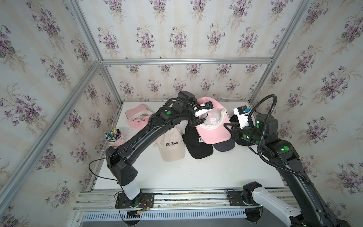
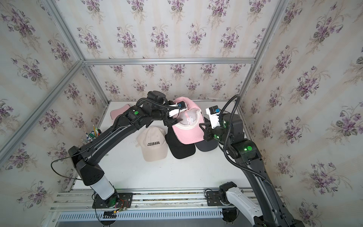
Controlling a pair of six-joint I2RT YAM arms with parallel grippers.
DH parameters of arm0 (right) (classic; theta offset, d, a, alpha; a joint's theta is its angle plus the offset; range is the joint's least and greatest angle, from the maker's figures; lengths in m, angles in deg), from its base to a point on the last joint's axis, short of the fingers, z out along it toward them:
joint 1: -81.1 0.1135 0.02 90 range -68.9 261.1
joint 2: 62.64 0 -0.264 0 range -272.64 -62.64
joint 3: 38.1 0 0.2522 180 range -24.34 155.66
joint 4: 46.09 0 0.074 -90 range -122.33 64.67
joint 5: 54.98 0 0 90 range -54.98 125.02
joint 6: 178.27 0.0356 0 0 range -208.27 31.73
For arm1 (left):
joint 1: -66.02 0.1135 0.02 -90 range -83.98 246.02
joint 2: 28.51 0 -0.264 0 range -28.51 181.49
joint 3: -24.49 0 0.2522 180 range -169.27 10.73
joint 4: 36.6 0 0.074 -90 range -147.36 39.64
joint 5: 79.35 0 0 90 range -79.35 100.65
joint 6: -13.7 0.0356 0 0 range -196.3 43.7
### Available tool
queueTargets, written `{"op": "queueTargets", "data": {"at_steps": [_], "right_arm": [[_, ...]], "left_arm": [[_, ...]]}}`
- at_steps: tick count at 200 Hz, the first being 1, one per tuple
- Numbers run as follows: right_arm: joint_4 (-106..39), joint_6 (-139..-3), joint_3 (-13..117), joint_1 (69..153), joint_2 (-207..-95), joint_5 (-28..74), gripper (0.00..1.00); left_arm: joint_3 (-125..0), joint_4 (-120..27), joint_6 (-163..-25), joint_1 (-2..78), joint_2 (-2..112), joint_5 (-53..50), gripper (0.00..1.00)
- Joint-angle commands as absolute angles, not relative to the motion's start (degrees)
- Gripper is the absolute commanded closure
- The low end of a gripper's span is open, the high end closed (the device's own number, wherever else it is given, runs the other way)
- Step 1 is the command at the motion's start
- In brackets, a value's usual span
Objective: Open the adjustable buckle of the baseball cap
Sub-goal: Pick up the baseball cap from the center of the board.
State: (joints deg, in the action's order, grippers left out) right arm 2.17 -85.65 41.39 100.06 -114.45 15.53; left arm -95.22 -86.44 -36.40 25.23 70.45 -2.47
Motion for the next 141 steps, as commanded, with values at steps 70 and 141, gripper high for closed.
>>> {"op": "queueTargets", "data": {"at_steps": [70, 141], "right_arm": [[-6.8, -91.9, 39.0, 100.4, -111.5, 13.1, 1.0], [-9.4, -90.9, 36.4, 100.4, -111.6, 13.9, 1.0]], "left_arm": [[-97.2, -86.6, -36.7, 27.6, 72.3, -1.1, 0.36], [-95.4, -85.9, -36.9, 28.6, 69.8, -5.4, 0.8]]}}
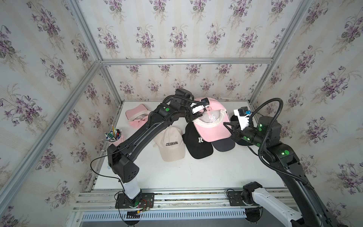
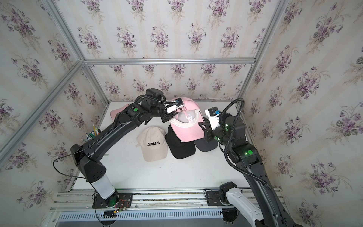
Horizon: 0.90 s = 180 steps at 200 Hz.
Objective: Open the adjustable buckle of the baseball cap
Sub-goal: Pick up the baseball cap from the center of the board.
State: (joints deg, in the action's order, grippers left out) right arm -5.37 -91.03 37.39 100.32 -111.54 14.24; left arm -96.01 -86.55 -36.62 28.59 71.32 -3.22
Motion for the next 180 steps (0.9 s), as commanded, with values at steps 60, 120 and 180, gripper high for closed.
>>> {"op": "queueTargets", "data": {"at_steps": [60, 120, 180], "right_arm": [[-14.1, -91.2, 30.5, 100.4, -112.0, 15.0, 1.0], [-26.1, -91.3, 23.2, 100.4, -112.1, 11.1, 0.98], [-31.4, -90.4, 23.3, 100.5, -113.2, 7.8, 0.83]], "left_arm": [[-91.9, -83.4, -40.0, 28.5, 63.3, -12.0, 0.96], [-91.4, -82.2, -46.6, 28.4, 60.3, -20.0, 1.0], [-91.5, -73.0, -57.4, 28.5, 58.7, -23.9, 1.0]]}}
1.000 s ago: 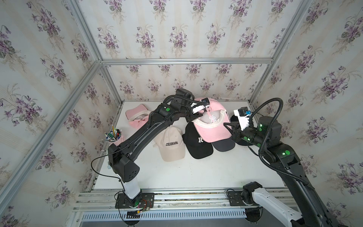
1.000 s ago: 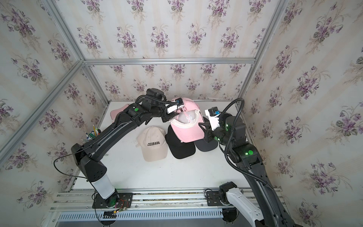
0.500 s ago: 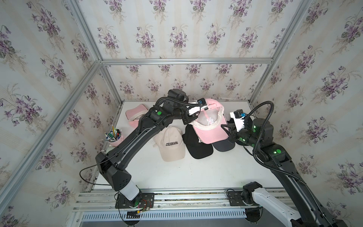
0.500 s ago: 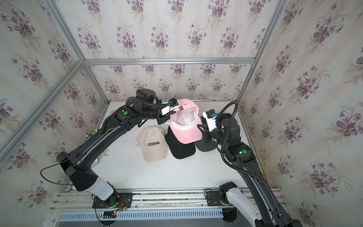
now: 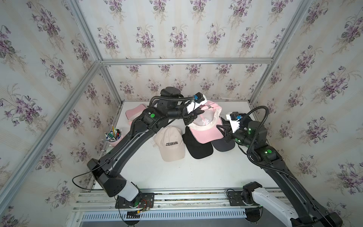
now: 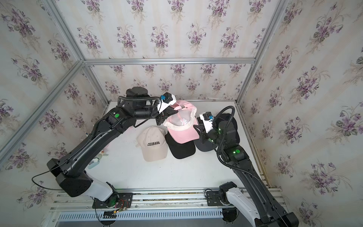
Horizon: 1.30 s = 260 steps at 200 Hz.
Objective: Open the adjustable buckle of the baseball cap
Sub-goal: Pick up the baseball cap from the center of the board.
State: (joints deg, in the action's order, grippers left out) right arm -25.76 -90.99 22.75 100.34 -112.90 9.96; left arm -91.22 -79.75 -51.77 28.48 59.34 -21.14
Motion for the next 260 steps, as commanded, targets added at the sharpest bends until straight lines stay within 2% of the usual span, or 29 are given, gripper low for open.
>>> {"op": "queueTargets", "data": {"at_steps": [1, 69, 114, 191, 221, 235, 250, 260], "right_arm": [[-31.4, -90.4, 23.3, 100.5, -113.2, 7.8, 0.83], [-39.8, -87.8, 21.7, 103.2, -114.4, 8.3, 0.64], [-49.8, -86.4, 20.1, 105.3, -113.2, 12.4, 0.63], [-56.4, -84.8, 21.5, 106.7, -116.4, 10.8, 0.76], [-54.2, -85.8, 24.2, 108.4, -118.5, 10.8, 0.74], [-54.3, -86.2, 24.4, 109.0, -118.8, 11.5, 0.78], [-53.9, -86.4, 24.6, 109.0, -118.9, 12.1, 0.88], [-53.4, -86.4, 24.7, 109.0, -119.1, 12.1, 0.88]], "left_arm": [[-91.5, -72.9, -57.6, 28.5, 58.7, -23.9, 1.0], [-93.1, -70.0, -63.1, 28.4, 59.6, -25.2, 1.0], [-91.6, -70.1, -63.6, 28.4, 59.3, -24.8, 1.0], [-90.5, -69.4, -65.2, 28.1, 59.3, -25.6, 1.0], [-90.2, -68.9, -65.7, 28.0, 59.3, -25.8, 1.0], [-90.2, -69.0, -65.7, 27.9, 59.4, -25.8, 1.0], [-89.9, -68.8, -66.0, 27.9, 59.4, -25.8, 1.0], [-89.7, -68.4, -66.1, 27.9, 59.3, -25.9, 1.0]]}}
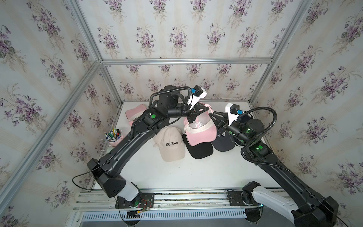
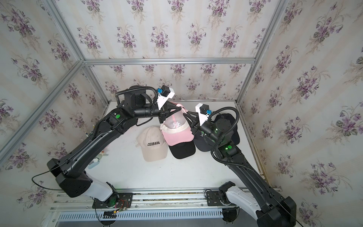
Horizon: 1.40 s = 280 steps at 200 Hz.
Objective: Open the adjustable buckle of the baseball cap
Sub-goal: Pick up the baseball cap from the center of the board.
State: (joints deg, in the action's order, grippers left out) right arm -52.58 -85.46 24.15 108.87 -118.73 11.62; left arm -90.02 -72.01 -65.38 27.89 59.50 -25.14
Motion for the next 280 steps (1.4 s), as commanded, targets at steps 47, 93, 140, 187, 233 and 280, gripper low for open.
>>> {"op": "queueTargets", "data": {"at_steps": [47, 93, 140, 187, 233, 280], "right_arm": [[-50.2, -86.9, 25.6, 109.0, -120.2, 13.3, 0.66], [-48.6, -87.3, 25.3, 109.0, -119.9, 15.2, 0.7], [-49.1, -87.0, 25.8, 109.1, -120.3, 15.0, 0.81], [-51.0, -86.9, 26.3, 109.2, -118.1, 17.4, 1.0], [-51.9, -87.3, 27.2, 109.2, -116.0, 19.5, 1.0], [-49.4, -87.5, 29.7, 109.2, -118.2, 19.8, 1.0]], "left_arm": [[-90.1, -67.8, -66.4, 27.9, 59.0, -25.9, 1.0], [-89.6, -67.8, -66.3, 27.9, 58.2, -25.4, 1.0], [-88.9, -67.7, -66.9, 27.9, 58.0, -26.4, 1.0], [-87.3, -69.5, -67.0, 27.9, 57.6, -25.1, 0.95], [-84.5, -71.9, -65.9, 27.9, 56.4, -22.8, 0.77], [-83.4, -72.2, -65.8, 27.9, 54.6, -24.0, 0.56]]}}
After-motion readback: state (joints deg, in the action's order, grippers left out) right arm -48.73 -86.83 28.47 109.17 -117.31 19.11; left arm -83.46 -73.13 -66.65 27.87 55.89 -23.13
